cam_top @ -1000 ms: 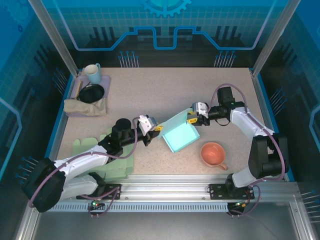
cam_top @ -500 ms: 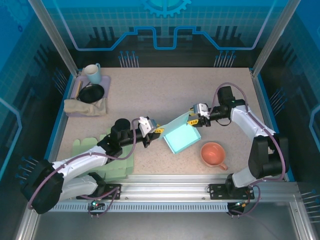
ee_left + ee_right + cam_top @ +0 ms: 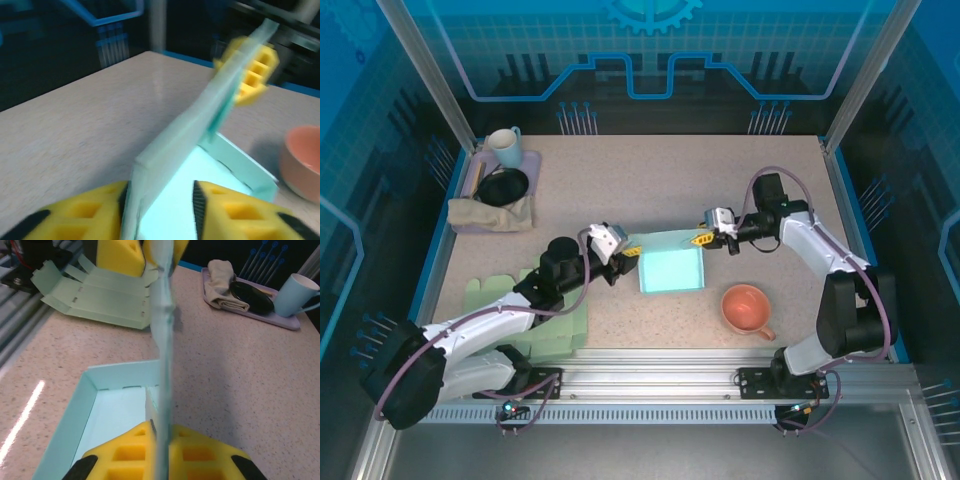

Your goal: Fold the paper box

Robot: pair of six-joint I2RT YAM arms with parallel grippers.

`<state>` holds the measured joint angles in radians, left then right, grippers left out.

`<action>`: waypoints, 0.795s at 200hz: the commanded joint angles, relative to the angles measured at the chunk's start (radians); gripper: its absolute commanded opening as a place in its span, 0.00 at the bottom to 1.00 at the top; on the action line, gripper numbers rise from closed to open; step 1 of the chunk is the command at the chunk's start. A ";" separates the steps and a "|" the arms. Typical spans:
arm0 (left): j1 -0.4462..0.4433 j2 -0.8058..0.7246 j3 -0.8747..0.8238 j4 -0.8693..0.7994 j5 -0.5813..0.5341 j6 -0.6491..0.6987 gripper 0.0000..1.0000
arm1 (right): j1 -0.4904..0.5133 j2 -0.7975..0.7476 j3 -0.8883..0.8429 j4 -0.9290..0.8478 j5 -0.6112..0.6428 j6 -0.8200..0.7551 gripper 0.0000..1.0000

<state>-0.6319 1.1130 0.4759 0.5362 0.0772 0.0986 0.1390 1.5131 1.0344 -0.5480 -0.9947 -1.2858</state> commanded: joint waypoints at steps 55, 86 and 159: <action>0.131 -0.033 0.137 -0.380 -0.460 -0.699 0.68 | 0.018 -0.055 -0.215 0.555 0.218 0.420 0.02; 0.236 0.050 0.171 -0.417 -0.300 -0.832 0.85 | 0.020 -0.050 -0.216 0.560 0.215 0.401 0.02; 0.270 0.305 0.548 -0.751 -0.087 -1.067 0.99 | 0.037 -0.080 -0.264 0.559 0.142 0.269 0.02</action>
<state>-0.3561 1.3796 0.9588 -0.1017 -0.1188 -0.8478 0.1638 1.4567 0.7822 -0.0059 -0.8143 -0.9813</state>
